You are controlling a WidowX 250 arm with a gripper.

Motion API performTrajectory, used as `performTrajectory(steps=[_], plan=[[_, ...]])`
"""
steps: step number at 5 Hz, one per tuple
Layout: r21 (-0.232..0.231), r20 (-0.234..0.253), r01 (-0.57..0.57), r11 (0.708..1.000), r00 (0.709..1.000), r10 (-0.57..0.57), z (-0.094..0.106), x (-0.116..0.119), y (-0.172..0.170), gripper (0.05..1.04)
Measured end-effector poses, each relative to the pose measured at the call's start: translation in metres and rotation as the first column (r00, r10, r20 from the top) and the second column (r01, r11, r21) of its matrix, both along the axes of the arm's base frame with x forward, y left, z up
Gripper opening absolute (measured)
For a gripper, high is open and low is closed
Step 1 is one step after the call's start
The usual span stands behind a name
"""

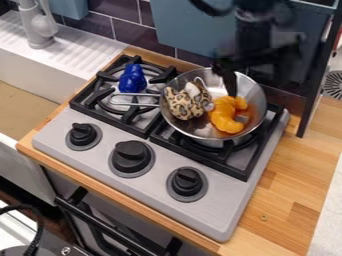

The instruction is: Put the silver pot in the right burner

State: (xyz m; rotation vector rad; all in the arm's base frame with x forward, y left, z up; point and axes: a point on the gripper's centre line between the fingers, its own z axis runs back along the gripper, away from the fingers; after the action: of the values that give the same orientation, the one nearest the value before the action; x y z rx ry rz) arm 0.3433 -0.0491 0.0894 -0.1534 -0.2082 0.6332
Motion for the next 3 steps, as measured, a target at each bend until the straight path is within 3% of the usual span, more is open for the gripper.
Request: performTrajectory(steps=[2, 3], plan=[[-0.002, -0.082, -0.002, 1.000, 0.997, 0.002, 0.013, -0.013, 0.033, 1.001], [0.012, -0.058, 0.025, 1.000, 0.998, -0.025, 0.031, -0.020, 0.054, 1.001]])
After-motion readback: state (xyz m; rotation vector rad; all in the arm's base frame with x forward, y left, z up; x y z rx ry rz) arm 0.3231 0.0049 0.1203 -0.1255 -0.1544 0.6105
